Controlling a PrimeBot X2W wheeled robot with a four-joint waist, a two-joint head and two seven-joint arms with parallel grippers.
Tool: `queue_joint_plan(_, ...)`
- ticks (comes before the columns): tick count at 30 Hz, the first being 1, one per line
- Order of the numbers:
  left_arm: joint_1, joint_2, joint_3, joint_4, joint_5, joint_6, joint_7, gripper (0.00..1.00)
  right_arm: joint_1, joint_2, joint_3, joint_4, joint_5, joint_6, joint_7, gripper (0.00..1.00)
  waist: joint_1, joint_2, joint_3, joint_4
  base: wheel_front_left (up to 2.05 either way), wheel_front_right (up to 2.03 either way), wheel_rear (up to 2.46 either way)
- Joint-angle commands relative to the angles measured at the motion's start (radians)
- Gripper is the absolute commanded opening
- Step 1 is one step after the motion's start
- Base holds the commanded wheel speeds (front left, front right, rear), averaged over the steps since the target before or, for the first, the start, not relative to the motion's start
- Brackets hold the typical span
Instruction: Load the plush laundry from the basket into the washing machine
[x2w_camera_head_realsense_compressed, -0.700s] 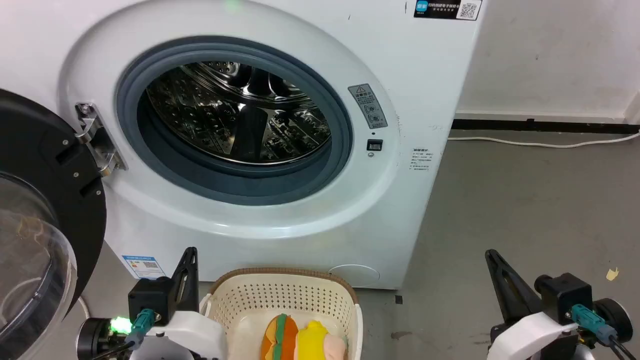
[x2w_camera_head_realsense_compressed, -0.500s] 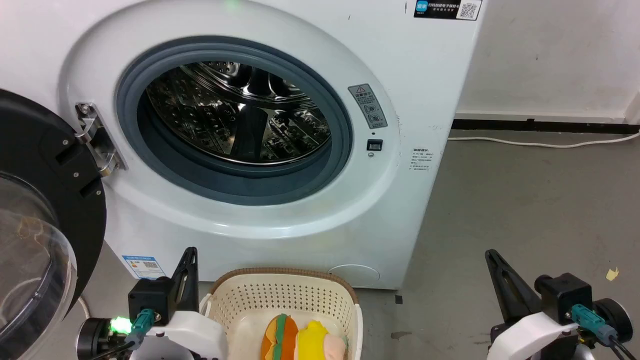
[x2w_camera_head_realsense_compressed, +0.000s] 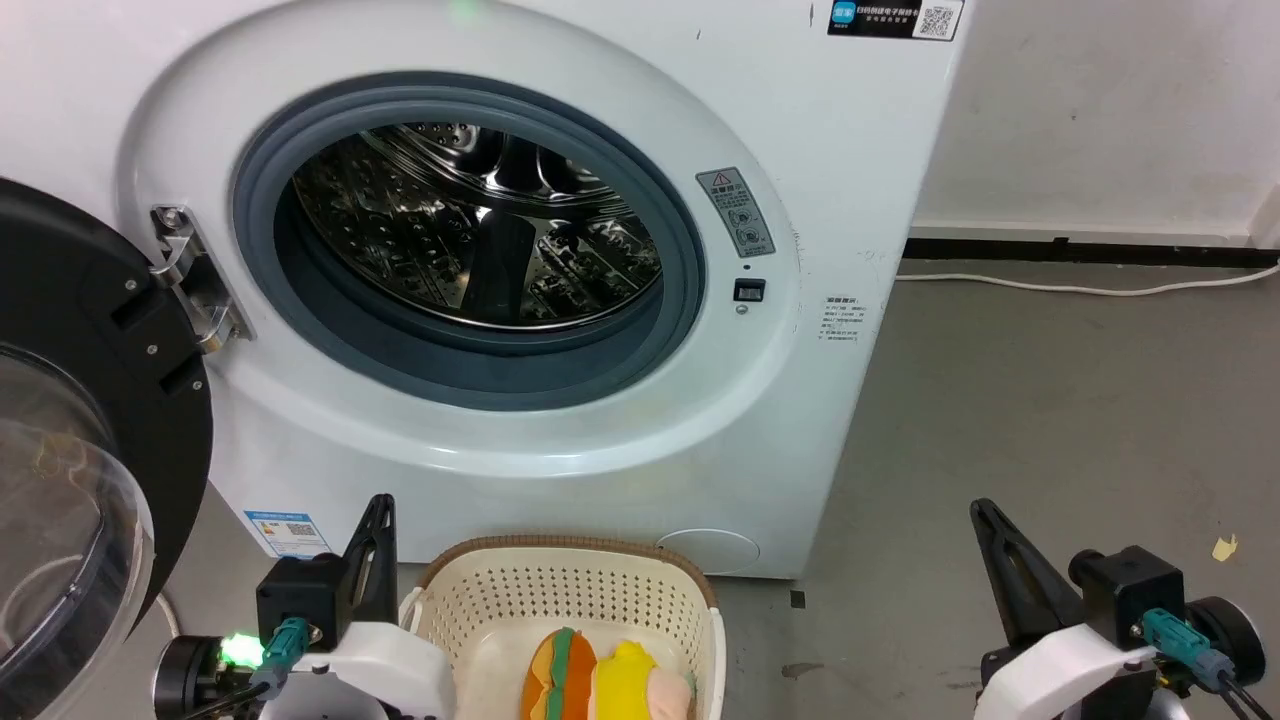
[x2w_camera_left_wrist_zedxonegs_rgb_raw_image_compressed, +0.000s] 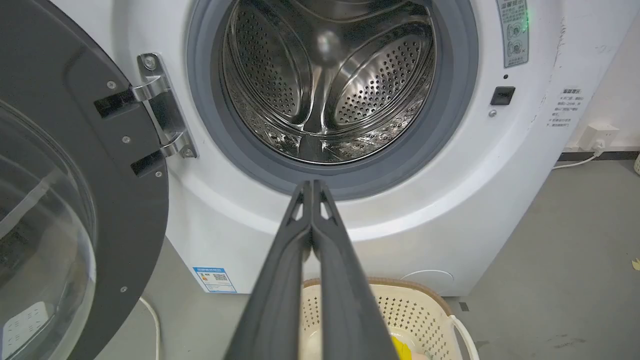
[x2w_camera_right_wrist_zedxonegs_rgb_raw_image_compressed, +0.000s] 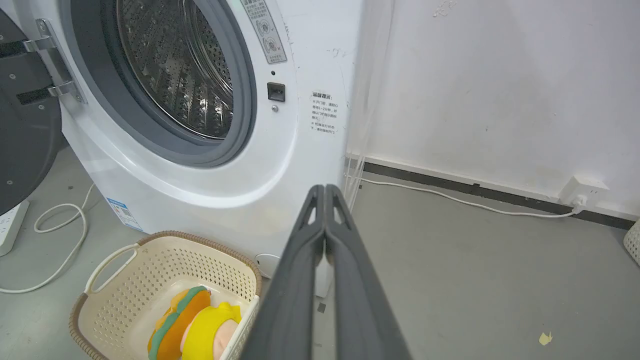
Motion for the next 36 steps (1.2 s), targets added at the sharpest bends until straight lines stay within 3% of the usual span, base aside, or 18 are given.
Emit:
queue_joint_plan(1, 0.0, 0.0, 0.0, 0.0, 0.0, 0.0, 0.0, 1.0, 0.0, 0.0, 0.0, 0.0, 0.0, 0.0, 0.0, 1.0, 0.0, 0.0, 0.0, 0.0, 0.0, 0.0, 0.0)
queue_joint_plan(20, -0.014, 0.001, -0.026, 0.022, -0.009, 0.006, -0.033, 1.0, -0.006, 0.0, -0.02, -0.009, 0.026, 0.0, -0.032, 1.0, 0.0, 0.0, 0.043, -0.015, 0.0, 0.0, 0.0)
queue_joint_plan(36, -0.1, 0.027, -0.049, 0.176, -0.021, -0.012, -0.043, 1.0, -0.046, 0.0, -0.016, -0.02, 0.072, 0.0, -0.066, 1.0, 0.0, 0.0, 0.174, -0.074, 0.0, 0.0, 0.0)
